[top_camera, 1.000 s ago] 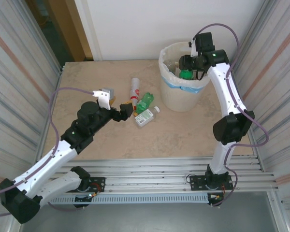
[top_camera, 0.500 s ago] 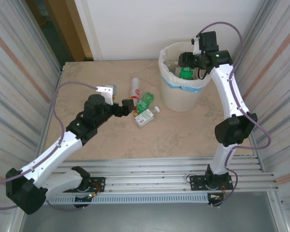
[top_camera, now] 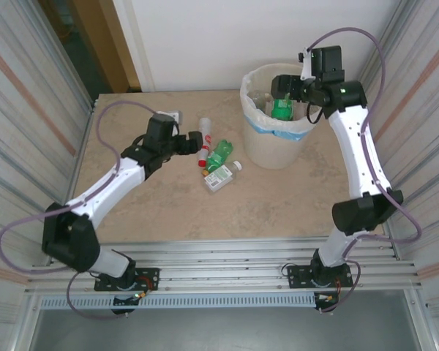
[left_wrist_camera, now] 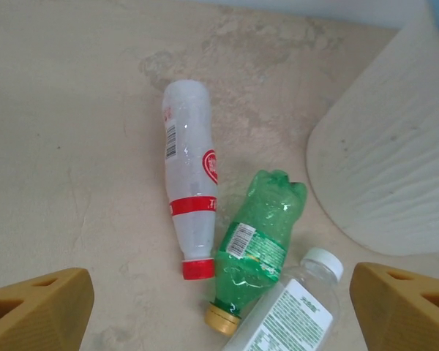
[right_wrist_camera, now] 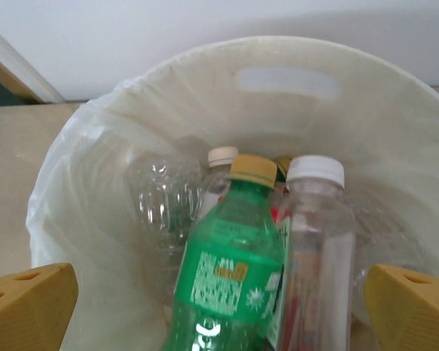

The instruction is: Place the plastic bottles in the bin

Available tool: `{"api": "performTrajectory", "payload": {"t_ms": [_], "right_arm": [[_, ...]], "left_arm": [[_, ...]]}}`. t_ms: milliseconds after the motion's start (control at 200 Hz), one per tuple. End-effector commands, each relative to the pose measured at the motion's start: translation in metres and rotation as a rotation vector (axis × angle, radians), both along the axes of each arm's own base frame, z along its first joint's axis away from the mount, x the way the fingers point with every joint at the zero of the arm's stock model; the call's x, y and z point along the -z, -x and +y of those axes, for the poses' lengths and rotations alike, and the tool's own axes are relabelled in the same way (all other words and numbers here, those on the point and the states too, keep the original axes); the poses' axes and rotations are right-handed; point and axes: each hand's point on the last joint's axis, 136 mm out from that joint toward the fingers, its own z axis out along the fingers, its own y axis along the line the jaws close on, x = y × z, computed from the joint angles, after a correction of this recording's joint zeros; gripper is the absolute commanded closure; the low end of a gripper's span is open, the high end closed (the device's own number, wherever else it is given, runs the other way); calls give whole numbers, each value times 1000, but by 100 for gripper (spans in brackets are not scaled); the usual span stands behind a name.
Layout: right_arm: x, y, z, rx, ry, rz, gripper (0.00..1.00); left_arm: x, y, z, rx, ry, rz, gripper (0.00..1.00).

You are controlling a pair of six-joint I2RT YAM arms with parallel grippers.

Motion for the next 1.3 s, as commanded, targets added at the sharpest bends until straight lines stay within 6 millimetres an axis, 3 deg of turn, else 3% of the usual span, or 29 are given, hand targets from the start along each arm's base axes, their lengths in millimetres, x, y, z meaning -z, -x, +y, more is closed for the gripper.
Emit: {"api": "performTrajectory", "payload": {"t_ms": [0,255,516,847,1297], "right_arm": [[-28,24,-9,51,-38,-104,2],[-19,68,-25,119,-71,-137,2],[-6,95,-28,138,-83,-144,2],[10,106,-25,135,-94,-127,2],[19,108,-24,137,-88,-111,2]], "left_arm": [[8,-17,-4,1,-16,55,12],[38,-64,-22,20,-71,146,17],[80,-93,-34,34,-119,255,19],[125,-115,-31,15,-180,362,25],[165,-127,-26,7,-233,449,26]]}}
